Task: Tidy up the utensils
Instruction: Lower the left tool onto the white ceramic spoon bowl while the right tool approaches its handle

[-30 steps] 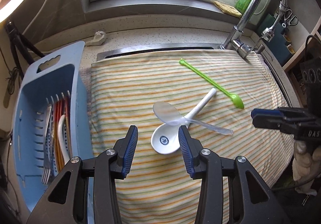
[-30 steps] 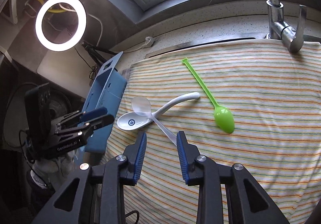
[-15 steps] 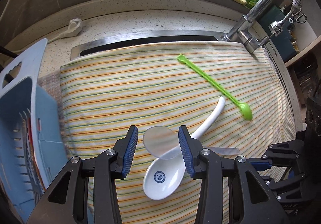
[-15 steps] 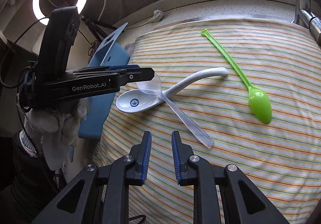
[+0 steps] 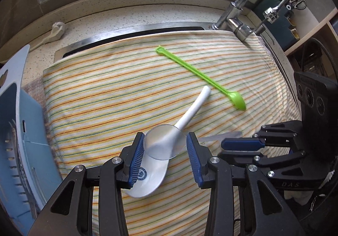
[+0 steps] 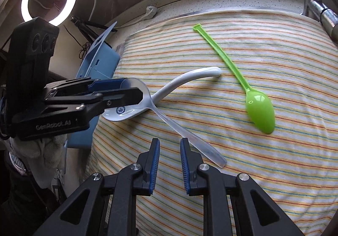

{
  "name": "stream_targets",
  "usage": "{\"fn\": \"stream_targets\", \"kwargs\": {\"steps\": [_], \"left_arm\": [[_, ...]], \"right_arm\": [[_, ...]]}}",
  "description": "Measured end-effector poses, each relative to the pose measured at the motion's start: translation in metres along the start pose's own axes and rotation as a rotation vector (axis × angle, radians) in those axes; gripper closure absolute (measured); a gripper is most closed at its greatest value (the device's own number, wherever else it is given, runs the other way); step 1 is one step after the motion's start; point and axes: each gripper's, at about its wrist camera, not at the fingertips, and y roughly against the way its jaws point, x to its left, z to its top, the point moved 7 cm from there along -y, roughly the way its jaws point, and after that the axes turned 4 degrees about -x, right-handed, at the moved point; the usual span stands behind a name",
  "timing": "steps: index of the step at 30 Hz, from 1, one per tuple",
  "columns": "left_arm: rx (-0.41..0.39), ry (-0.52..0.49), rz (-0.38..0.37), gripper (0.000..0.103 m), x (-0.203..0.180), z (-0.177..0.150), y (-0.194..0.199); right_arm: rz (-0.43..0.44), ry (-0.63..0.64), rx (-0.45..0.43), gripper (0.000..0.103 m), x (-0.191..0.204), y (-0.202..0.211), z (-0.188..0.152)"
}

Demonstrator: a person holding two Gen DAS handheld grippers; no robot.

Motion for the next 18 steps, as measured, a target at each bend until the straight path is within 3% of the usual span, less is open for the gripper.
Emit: {"fn": "stream_targets", "kwargs": {"steps": [10, 18], "left_arm": [[0.033, -0.067, -0.047, 0.065, -0.037, -0.024, -0.004], [-0.030, -0.069, 0.046, 0.065, -0.024, -0.027, 0.015]], "right_arm": [[-0.005, -0.039, 0.012, 0.085, -0.019, 0.008, -0.007], [0.037, -0.082, -0.026, 0.085, -0.025, 0.036, -0.013]]}}
